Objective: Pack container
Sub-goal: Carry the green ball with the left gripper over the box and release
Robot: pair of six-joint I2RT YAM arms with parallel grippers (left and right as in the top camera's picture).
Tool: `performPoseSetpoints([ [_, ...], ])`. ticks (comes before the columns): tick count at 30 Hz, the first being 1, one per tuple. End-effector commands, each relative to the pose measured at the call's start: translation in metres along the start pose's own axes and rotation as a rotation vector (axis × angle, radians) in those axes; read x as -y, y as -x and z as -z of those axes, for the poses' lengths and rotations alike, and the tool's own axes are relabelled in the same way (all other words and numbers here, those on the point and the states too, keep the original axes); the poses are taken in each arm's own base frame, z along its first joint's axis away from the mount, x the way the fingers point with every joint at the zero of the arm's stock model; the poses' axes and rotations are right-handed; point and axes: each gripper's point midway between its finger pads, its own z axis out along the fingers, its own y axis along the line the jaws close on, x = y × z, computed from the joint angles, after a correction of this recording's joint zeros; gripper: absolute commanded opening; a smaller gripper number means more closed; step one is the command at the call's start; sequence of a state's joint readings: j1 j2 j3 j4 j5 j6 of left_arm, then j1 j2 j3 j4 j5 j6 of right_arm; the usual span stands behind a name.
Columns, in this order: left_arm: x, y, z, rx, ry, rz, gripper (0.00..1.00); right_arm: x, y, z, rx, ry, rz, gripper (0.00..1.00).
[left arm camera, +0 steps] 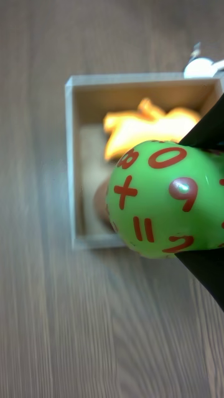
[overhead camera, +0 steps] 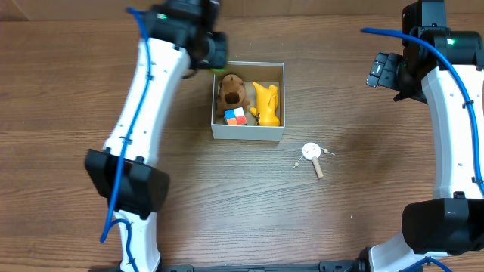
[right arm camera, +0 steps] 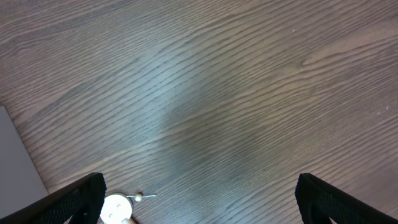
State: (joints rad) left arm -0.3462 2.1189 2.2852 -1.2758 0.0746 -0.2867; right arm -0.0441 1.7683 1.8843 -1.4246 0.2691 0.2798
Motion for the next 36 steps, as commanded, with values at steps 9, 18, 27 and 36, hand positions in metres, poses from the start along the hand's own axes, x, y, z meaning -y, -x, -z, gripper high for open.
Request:
performPoseSetpoints([
  [9,0.064,-0.025,-0.006,-0.021,-0.075,-0.139,0.44,0.000,0.004,0.005,0.023,0.003,-0.005,1.00],
  [18,0.077,-0.042,-0.057,-0.057,-0.178,-0.139,0.43,0.000,0.004,0.005,0.022,0.003,-0.005,1.00],
  [27,0.070,-0.040,-0.062,-0.040,-0.128,-0.136,0.44,0.000,0.004,0.005,0.023,0.003,-0.005,1.00],
  [36,0.075,-0.048,-0.061,-0.063,-0.134,-0.147,0.75,0.000,0.004,0.005,0.023,0.003,-0.005,1.00],
])
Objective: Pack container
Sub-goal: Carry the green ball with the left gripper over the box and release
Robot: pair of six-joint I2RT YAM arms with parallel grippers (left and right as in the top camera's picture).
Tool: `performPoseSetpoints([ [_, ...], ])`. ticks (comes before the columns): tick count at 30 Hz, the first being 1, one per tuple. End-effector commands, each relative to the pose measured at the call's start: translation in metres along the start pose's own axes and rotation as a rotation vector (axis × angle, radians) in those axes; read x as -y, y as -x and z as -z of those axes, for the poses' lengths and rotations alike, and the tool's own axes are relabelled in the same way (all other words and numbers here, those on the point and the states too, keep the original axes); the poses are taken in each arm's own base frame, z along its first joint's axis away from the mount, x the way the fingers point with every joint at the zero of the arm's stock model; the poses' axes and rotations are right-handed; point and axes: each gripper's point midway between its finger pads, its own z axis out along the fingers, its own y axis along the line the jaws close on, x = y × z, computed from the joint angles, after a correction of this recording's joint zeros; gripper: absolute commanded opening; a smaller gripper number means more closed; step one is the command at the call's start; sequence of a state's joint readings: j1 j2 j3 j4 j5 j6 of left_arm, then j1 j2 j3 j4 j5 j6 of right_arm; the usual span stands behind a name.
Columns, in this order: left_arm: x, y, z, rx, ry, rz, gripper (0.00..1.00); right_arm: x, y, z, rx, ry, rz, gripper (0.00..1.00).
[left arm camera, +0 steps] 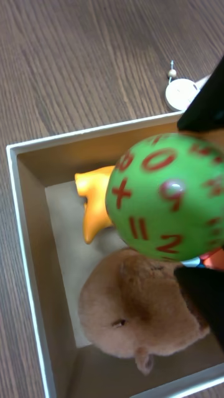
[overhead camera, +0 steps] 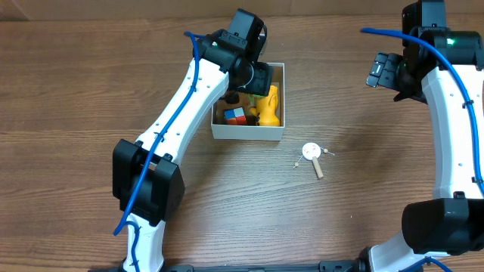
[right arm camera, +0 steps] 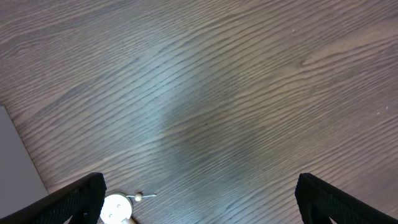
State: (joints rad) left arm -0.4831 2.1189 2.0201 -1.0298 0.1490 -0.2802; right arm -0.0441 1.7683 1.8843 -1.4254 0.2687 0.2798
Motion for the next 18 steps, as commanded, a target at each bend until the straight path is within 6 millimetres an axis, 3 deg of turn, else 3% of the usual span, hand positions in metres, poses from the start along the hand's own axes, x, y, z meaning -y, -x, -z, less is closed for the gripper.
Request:
performPoseSetpoints([
  [1,0.009,0.000,0.004,0.009,-0.014,-0.021,0.76,0.000,0.005,0.005,0.023,0.003,-0.006,1.00],
  [10,0.016,0.016,0.025,0.059,-0.032,-0.030,0.73,0.000,0.005,0.005,0.023,0.003,-0.006,1.00],
  [18,0.049,-0.003,0.031,0.008,-0.056,-0.092,0.66,0.000,0.005,0.005,0.023,0.003,-0.006,1.00],
])
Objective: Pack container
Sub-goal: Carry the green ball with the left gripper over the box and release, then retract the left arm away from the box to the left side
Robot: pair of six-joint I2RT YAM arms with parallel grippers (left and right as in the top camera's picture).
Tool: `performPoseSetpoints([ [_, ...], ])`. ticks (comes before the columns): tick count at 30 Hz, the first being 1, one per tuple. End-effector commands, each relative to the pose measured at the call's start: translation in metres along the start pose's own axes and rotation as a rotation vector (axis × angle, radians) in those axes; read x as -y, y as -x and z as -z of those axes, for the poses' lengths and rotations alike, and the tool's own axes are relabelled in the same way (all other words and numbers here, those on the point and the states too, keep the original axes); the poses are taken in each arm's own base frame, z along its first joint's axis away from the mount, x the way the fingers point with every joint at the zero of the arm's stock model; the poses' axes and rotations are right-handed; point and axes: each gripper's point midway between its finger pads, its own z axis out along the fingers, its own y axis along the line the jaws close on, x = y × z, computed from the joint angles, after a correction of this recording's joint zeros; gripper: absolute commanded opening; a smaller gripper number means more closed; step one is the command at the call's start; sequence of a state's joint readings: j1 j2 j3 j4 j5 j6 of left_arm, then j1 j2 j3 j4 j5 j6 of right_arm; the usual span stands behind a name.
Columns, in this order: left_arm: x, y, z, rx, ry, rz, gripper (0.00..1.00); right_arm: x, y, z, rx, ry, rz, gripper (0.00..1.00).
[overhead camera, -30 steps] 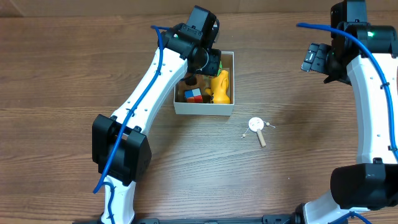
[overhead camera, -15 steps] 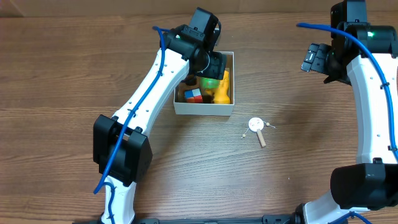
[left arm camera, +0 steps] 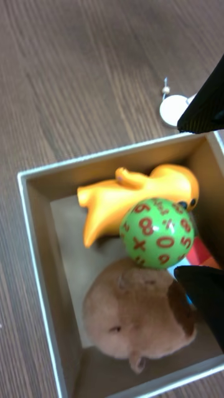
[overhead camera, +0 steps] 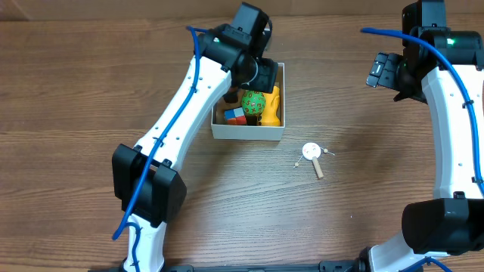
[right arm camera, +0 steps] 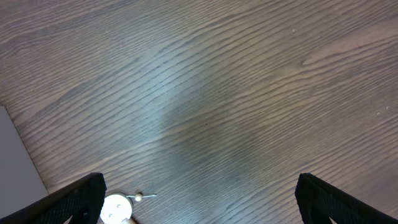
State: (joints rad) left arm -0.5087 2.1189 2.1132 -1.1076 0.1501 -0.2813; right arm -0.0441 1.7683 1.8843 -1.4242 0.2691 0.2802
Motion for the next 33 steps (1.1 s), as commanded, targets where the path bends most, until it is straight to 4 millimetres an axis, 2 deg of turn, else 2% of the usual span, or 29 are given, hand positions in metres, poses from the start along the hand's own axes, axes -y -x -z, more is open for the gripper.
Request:
performPoseSetpoints([
  [1,0.039,-0.012,0.008,-0.012,-0.045,-0.093,0.66,0.000,0.004,0.005,0.022,0.003,-0.005,1.00],
  [9,0.101,-0.059,-0.001,-0.102,-0.081,-0.206,0.66,0.000,0.004,0.005,0.022,0.003,-0.005,1.00],
  [11,0.104,-0.064,-0.002,-0.101,-0.047,-0.230,0.67,0.000,0.004,0.005,0.022,0.003,-0.005,1.00],
  [13,0.097,-0.062,-0.003,-0.080,0.016,-0.240,0.67,0.000,0.004,0.005,0.022,0.003,-0.005,1.00],
  [17,0.057,-0.042,0.001,-0.023,0.162,-0.135,0.72,0.000,0.004,0.005,0.022,0.003,-0.005,1.00],
  [20,0.021,-0.028,0.005,-0.022,0.172,-0.038,0.74,0.000,0.004,0.005,0.022,0.003,-0.005,1.00],
  [23,-0.024,-0.014,0.011,-0.026,0.161,0.078,0.76,0.000,0.004,0.005,0.022,0.003,-0.005,1.00],
  [24,-0.045,-0.008,0.014,-0.020,0.176,0.121,0.77,0.000,0.004,0.005,0.022,0.003,-0.005,1.00],
  [28,-0.111,0.005,0.027,0.012,0.239,0.242,0.79,0.000,0.004,0.005,0.022,0.003,-0.005,1.00],
  [33,-0.166,0.007,0.041,0.027,0.282,0.349,0.86,0.000,0.004,0.005,0.022,0.003,-0.005,1.00],
])
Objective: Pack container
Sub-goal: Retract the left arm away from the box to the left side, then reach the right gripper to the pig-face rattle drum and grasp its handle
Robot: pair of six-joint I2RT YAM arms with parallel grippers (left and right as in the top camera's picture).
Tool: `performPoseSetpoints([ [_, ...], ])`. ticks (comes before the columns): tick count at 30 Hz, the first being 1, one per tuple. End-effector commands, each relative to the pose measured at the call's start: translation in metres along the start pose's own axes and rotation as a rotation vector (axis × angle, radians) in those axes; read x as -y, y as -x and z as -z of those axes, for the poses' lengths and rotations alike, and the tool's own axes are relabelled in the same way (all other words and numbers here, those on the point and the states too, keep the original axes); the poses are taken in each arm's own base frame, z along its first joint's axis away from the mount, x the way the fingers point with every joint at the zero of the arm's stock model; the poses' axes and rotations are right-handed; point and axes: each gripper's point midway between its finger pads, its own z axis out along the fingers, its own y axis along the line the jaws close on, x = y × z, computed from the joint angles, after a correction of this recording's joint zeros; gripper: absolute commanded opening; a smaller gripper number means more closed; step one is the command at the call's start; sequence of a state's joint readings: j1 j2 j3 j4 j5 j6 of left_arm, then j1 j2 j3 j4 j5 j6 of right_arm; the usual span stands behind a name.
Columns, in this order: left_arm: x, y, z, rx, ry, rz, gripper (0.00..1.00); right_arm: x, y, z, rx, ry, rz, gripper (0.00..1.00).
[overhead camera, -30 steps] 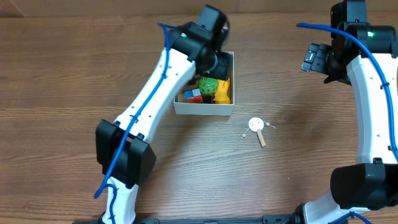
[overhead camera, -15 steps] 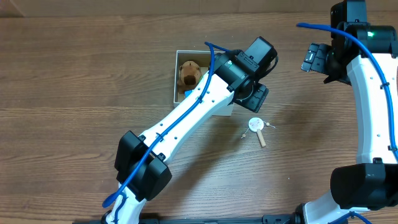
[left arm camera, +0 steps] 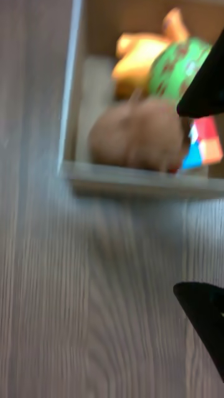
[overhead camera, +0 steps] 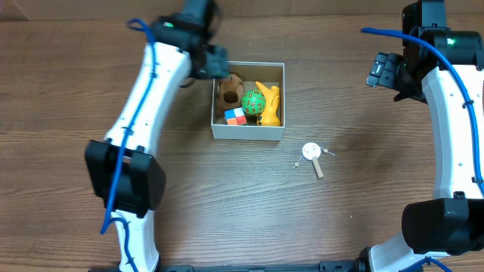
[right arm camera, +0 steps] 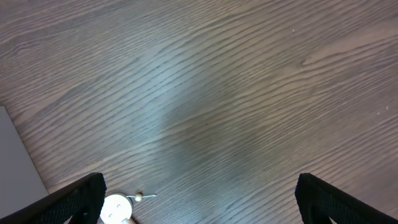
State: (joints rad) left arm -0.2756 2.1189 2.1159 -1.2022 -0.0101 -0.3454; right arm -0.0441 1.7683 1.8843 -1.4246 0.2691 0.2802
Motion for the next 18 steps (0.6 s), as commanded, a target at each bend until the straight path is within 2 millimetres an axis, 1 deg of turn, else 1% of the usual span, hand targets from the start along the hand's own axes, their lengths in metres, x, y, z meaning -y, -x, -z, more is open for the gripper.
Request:
performPoseSetpoints([
  [1,-0.033,0.010,0.008,0.012,0.022,0.083,0.87,0.000,0.004,0.005,0.023,0.003,-0.005,1.00],
  [3,-0.045,0.010,0.008,0.004,0.034,0.106,0.93,0.000,0.004,0.005,0.023,0.003,-0.005,1.00],
  [4,-0.049,0.010,0.008,0.002,0.038,0.113,0.98,0.000,0.004,0.005,0.023,0.003,-0.005,1.00],
  [5,-0.054,0.011,0.009,0.001,0.043,0.123,1.00,0.000,0.004,0.005,0.023,0.003,-0.005,1.00],
  [9,-0.066,0.013,0.009,0.002,0.051,0.146,1.00,0.000,0.005,0.005,0.023,0.003,-0.005,1.00],
  [12,-0.069,0.014,0.009,0.005,0.053,0.152,1.00,-0.002,0.008,0.005,0.039,0.011,-0.013,1.00],
  [16,-0.069,0.014,0.009,0.005,0.053,0.152,1.00,-0.015,-0.009,0.006,-0.043,0.096,0.011,1.00],
  [17,-0.069,0.014,0.009,0.005,0.052,0.152,1.00,-0.026,-0.019,0.006,-0.089,0.157,0.045,1.00],
  [18,-0.069,0.014,0.009,0.005,0.052,0.152,1.00,-0.030,-0.024,0.005,-0.110,0.184,0.063,1.00],
])
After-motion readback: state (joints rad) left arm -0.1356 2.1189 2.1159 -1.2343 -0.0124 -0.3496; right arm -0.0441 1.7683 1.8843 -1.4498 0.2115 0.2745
